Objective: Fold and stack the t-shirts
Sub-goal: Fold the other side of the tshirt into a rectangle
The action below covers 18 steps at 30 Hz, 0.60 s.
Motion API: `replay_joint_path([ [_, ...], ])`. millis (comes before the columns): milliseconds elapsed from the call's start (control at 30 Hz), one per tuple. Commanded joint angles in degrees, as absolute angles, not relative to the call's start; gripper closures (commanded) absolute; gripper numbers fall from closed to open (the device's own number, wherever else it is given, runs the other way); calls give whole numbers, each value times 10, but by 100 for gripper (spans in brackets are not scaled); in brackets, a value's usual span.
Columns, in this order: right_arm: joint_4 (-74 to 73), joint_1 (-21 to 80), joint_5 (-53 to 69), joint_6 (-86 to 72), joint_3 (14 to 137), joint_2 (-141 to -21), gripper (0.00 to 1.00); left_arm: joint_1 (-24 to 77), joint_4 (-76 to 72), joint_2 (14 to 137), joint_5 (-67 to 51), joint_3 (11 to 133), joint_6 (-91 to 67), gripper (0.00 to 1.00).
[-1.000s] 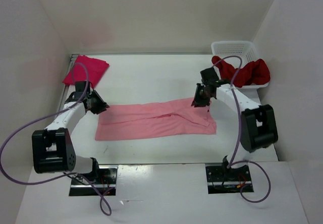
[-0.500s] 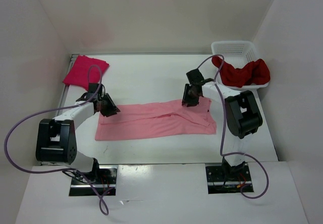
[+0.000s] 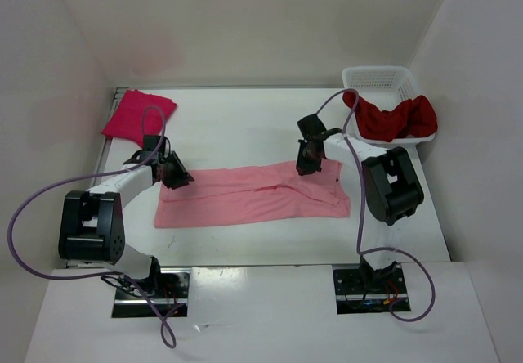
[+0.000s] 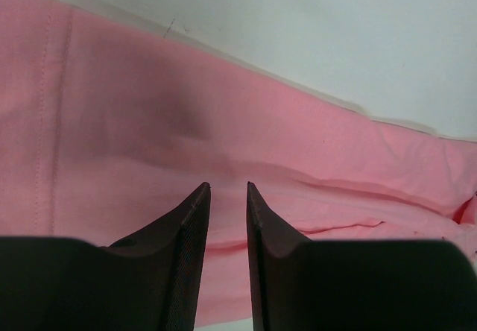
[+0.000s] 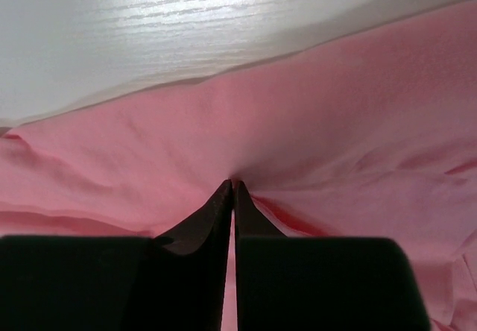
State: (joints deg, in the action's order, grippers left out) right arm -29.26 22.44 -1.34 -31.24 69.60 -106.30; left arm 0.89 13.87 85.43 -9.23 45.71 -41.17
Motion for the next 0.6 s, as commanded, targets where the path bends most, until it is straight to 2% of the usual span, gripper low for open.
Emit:
replay_joint_path([
  [0,-317,237,-30,-317,693,-1015,94,9,113,860,-89,456,-417,67],
  [133,-334,243,-5,-323,668,-984,99,9,113,860,-89,456,-423,67],
  [467,-345,326,67,-386,590,-923,99,9,113,860,-89,461,-423,66],
  [500,-345,334,67,-394,583,-923,98,9,113,860,-89,468,-423,66],
  [567,-345,349,75,-419,583,-911,86,9,113,865,-89,468,-423,66],
])
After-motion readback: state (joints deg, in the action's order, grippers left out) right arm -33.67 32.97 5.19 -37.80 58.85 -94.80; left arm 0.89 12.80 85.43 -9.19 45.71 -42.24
